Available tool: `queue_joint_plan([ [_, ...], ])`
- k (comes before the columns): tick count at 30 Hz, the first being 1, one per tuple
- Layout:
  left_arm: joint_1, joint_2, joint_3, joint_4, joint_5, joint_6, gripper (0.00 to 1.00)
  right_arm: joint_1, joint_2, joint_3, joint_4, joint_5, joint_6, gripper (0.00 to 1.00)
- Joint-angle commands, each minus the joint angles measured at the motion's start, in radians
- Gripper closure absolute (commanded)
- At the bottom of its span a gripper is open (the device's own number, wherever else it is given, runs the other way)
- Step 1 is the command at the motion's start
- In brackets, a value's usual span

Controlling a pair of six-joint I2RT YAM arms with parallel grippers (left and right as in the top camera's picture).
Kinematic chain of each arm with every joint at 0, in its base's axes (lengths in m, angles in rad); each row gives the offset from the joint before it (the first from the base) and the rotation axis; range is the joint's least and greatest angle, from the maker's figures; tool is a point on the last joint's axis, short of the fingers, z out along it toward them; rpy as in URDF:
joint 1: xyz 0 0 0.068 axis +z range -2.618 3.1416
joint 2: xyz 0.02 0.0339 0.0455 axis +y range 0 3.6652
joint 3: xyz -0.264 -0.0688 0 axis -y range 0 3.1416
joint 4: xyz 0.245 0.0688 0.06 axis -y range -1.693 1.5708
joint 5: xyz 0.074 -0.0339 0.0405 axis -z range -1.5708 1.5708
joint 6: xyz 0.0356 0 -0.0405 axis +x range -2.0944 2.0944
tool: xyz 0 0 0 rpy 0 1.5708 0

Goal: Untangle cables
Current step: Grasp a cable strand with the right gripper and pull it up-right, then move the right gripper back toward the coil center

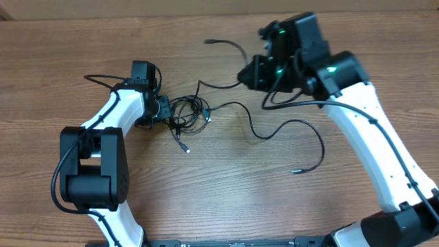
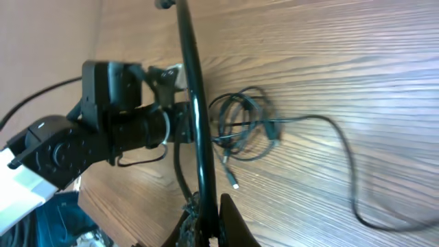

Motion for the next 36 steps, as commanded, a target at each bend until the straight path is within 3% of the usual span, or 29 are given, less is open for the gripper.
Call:
queue_joint_plan([
  [1, -0.004, 0.143, -0.078, -0.018, 0.047, -0.006, 0.89, -0.084, -0.030, 0.020, -0.032, -0.014, -0.026, 0.92],
  [5, -0.004, 0.143, -0.078, -0.018, 0.047, -0.006, 0.89, -0.125, -0.011, 0.011, -0.105, 0.043, -0.026, 0.70],
  [11, -0.004, 0.143, -0.078, -0.018, 0.046, -0.006, 0.89, -0.114, 0.011, -0.034, -0.156, 0.124, -0.025, 0.20],
  [13, -0.004, 0.143, -0.078, -0.018, 0.047, -0.006, 0.89, -0.100, 0.021, -0.058, -0.155, 0.121, -0.023, 0.14],
  [23, -0.004, 0.143, -0.078, -0.018, 0.047, -0.006, 0.88, 0.062, 0.158, -0.071, -0.037, -0.030, -0.020, 0.14],
  [36, -0.004, 0.143, -0.078, -0.018, 0.047, -0.006, 0.87, 0.212, 0.351, -0.071, 0.389, 0.106, 0.031, 0.16],
])
